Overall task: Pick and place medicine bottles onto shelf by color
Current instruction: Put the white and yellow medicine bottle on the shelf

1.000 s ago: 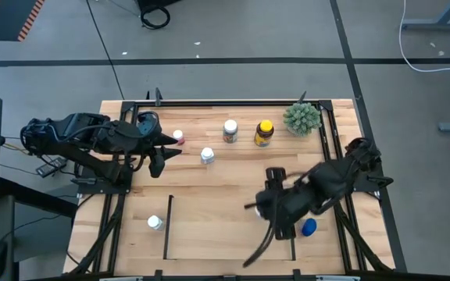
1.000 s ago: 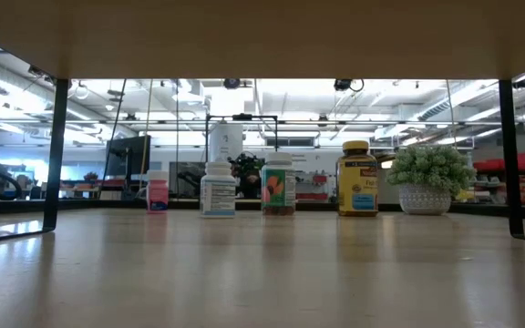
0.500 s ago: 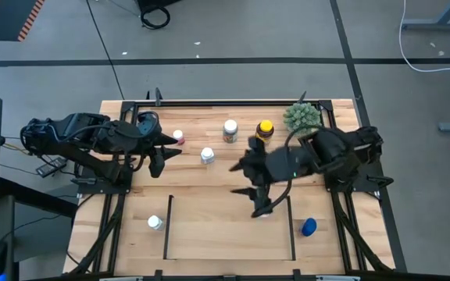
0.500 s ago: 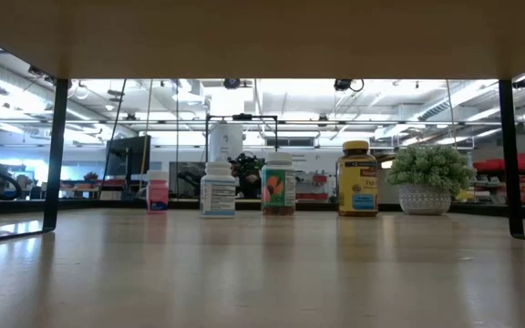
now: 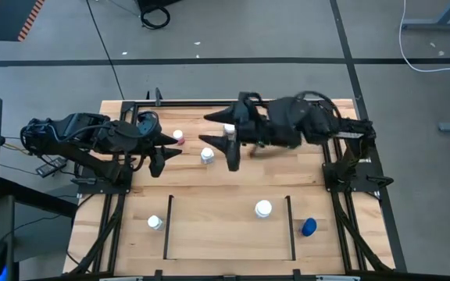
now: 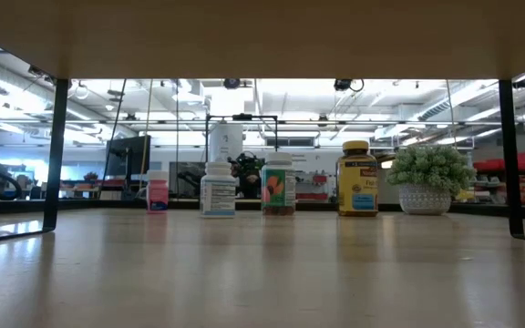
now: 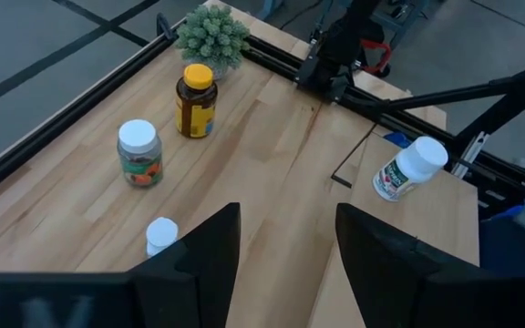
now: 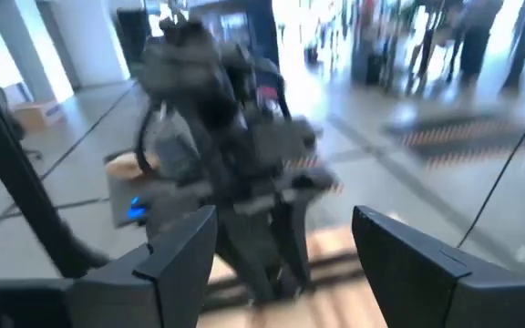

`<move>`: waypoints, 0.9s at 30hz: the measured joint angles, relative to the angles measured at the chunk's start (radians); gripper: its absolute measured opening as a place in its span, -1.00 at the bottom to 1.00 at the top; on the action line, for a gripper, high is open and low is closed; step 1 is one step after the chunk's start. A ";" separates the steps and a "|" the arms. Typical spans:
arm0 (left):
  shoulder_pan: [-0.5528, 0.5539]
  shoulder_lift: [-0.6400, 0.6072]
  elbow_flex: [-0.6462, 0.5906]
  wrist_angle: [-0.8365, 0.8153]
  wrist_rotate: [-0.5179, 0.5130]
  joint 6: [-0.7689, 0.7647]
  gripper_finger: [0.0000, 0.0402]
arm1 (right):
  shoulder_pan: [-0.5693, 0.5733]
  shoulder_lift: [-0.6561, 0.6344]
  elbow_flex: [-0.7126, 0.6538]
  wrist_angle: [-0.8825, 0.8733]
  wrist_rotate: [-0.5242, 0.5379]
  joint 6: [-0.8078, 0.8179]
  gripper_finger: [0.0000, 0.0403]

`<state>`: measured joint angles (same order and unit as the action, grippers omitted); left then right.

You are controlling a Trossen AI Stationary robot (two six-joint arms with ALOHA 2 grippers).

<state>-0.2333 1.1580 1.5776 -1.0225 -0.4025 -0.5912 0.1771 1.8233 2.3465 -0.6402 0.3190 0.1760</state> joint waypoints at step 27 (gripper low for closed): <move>0.000 0.000 0.000 0.006 0.000 -0.035 -0.05 | -0.464 0.000 -0.280 -0.859 -0.243 0.268 0.27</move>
<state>-0.2333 1.1580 1.5776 -1.0161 -0.4026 -0.6264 -0.2873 1.8233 2.0664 -1.4990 0.0761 0.4439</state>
